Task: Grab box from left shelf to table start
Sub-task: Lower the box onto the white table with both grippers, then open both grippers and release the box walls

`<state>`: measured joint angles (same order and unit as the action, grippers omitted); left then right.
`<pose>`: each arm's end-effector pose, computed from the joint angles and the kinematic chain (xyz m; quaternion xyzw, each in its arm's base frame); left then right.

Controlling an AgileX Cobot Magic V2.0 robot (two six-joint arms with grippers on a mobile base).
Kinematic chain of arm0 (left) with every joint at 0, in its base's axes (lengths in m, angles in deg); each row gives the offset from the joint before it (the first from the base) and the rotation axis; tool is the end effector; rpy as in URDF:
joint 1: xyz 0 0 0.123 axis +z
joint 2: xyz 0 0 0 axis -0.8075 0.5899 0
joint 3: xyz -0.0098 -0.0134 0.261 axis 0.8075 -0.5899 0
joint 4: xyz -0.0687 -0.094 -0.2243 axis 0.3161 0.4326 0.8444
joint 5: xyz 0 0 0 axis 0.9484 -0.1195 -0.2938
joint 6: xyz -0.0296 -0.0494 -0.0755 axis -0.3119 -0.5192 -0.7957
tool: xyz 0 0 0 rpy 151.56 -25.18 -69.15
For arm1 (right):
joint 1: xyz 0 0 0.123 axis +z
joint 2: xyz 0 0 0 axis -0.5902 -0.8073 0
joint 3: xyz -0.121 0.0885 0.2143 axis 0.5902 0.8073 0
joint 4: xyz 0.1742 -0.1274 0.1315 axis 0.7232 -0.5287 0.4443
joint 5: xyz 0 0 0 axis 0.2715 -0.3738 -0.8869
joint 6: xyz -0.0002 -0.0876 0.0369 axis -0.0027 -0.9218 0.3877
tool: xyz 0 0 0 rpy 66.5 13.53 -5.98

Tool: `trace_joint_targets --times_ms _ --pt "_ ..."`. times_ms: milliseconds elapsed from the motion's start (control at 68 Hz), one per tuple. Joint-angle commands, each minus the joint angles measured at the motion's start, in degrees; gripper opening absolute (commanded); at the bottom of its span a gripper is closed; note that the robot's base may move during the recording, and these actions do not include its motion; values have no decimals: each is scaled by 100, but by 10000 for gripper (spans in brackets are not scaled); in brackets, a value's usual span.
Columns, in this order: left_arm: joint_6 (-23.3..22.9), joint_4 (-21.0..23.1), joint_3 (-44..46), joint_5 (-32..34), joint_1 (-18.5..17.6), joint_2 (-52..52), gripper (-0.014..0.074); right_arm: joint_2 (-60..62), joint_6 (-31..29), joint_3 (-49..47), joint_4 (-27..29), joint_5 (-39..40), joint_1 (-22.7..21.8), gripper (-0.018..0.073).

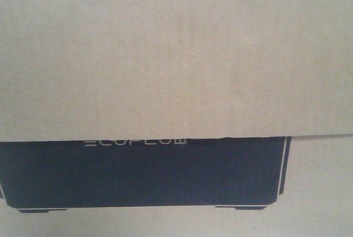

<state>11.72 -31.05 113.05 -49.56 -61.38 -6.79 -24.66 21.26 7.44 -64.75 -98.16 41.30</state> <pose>0.2530 -0.0364 0.3105 0.0181 0.9605 -0.0475 0.2737 0.2577 0.0445 0.3023 -0.0599 0.9430 0.1259 0.3021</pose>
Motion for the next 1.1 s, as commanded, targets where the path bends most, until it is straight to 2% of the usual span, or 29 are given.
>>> trace_joint_targets --times_ms 0,88,162,206,221,265,280,338,383,397,486,559,839,1089 --pt "67 49 73 114 -39 132 -99 175 -171 -203 433 341 -10 65" --pt "114 111 73 165 -39 144 -97 175 -171 -203 420 281 -10 124" --pt "124 150 73 170 -39 133 -92 175 -171 -203 364 247 -10 253" --pt "124 162 73 170 -39 133 -67 175 -171 -210 304 241 -10 366" --pt "124 162 73 159 -39 133 -61 175 -171 -210 283 236 -10 366" --pt "124 162 73 148 -39 133 -5 175 -171 -210 239 222 -10 491" --pt "124 174 73 148 -39 133 18 175 -171 -210 239 222 -10 491" --pt "124 189 73 145 -39 133 142 181 -171 -210 184 209 -10 599" --pt "124 220 73 145 -39 133 237 201 -171 -210 151 209 -10 631" --pt "124 251 73 145 -39 133 297 209 -171 -210 141 209 -10 631" --pt "124 328 81 110 -39 133 484 257 -171 -214 90 222 -10 623" --pt "124 328 81 66 -39 133 563 295 -166 -231 -5 215 -18 623" --pt "124 328 403 -143 -39 -96 528 465 -67 -512 -255 135 -18 623" --pt "124 328 639 -164 -39 -916 526 944 -15 -822 -255 70 -18 621"
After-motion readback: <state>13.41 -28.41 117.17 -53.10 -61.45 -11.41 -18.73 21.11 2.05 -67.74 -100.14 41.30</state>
